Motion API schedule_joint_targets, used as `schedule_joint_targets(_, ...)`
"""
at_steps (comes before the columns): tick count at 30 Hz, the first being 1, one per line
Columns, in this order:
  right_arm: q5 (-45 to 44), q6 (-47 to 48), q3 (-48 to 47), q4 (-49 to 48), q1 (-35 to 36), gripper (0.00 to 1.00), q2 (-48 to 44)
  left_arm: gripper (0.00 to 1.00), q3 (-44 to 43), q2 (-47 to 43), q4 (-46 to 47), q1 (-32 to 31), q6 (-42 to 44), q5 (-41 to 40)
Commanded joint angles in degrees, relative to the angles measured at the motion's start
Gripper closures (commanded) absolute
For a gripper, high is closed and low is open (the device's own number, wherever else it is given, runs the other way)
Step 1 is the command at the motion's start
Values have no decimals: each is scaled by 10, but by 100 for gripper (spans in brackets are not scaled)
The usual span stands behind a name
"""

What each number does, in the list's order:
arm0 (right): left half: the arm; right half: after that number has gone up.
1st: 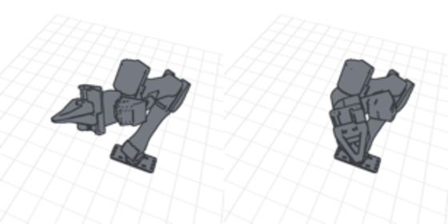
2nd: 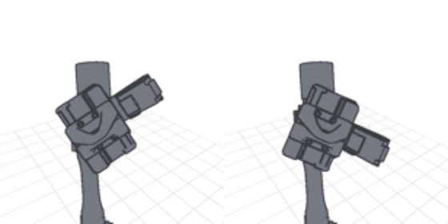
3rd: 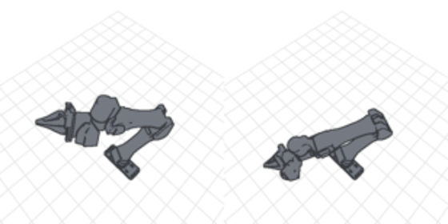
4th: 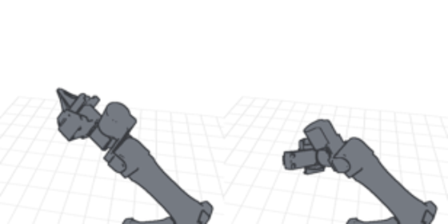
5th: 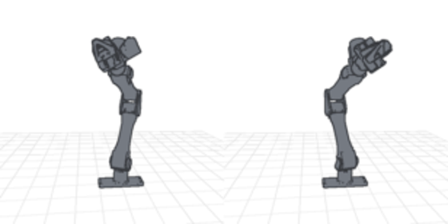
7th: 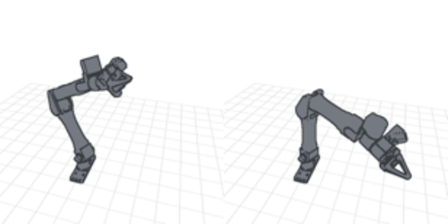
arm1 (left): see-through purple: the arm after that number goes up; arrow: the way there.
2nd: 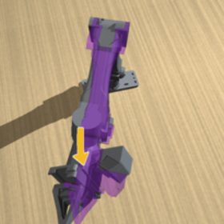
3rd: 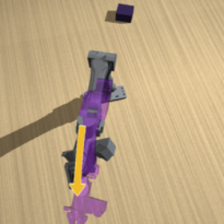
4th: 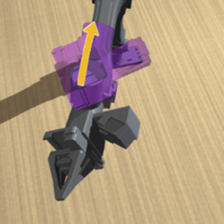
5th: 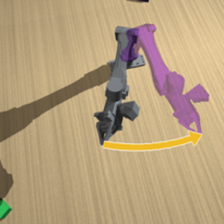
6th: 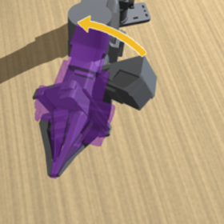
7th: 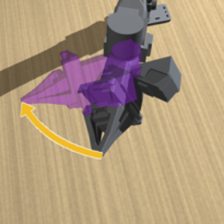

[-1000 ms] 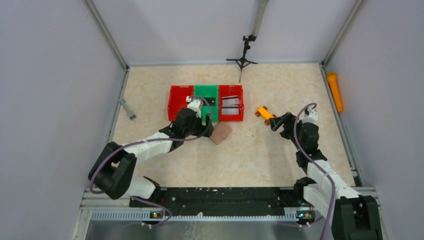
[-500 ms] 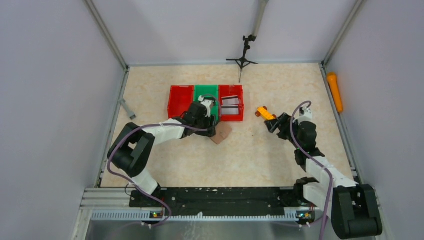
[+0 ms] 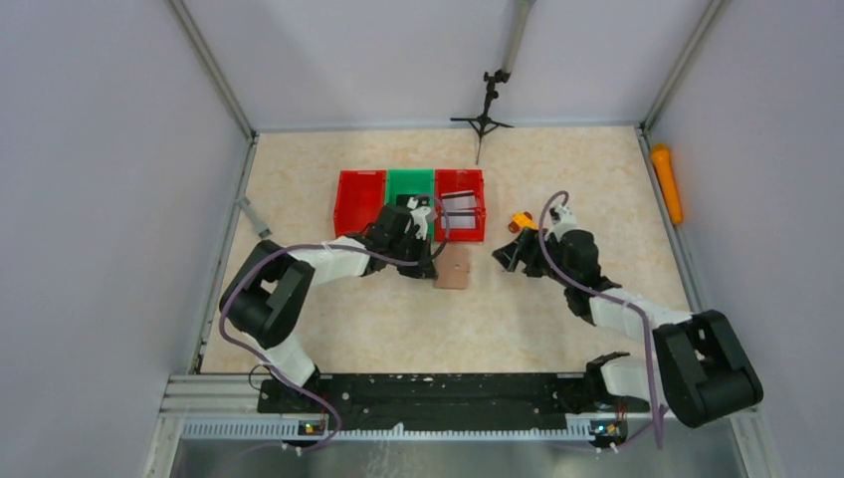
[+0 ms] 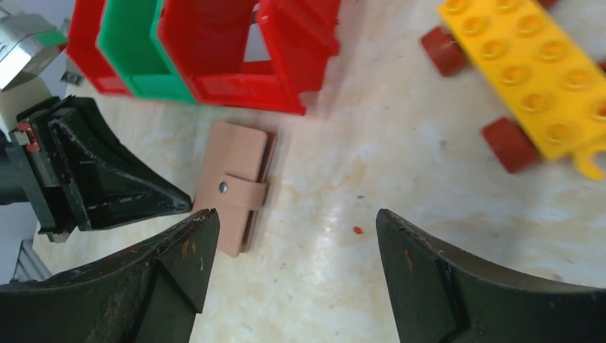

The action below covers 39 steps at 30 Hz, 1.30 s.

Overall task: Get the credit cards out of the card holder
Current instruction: Open the card holder at the center of the board.

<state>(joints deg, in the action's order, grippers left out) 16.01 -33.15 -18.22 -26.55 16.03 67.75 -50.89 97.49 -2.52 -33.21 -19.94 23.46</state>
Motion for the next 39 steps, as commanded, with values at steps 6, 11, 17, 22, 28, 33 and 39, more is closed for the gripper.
schedule_joint_targets(6, -63, 55, -94, 10, 130, 18, 83, 100, 51, -61, 98, -1, -33, 61)
schedule_joint_targets(11, -115, 71, -133, 50, 176, 22, 125, 95, 36, -49, 64, -1, -34, 25)
schedule_joint_targets(17, -180, 90, -183, 81, 236, 23, 184, 62, 27, -38, 28, -1, -42, -50)
schedule_joint_targets(22, -233, 99, -215, 102, 263, 24, 222, 55, 16, -12, 28, -1, -50, -30)
schedule_joint_targets(28, -288, 100, -251, 144, 288, 31, 262, 57, -13, 34, -6, -1, -54, -8)
schedule_joint_targets(33, -290, 108, -262, 148, 296, 46, 273, 58, -11, 30, -7, -1, -50, -8)
schedule_joint_targets(39, -308, 108, -243, 134, 297, 71, 244, 63, -19, 40, -16, -1, -48, -7)
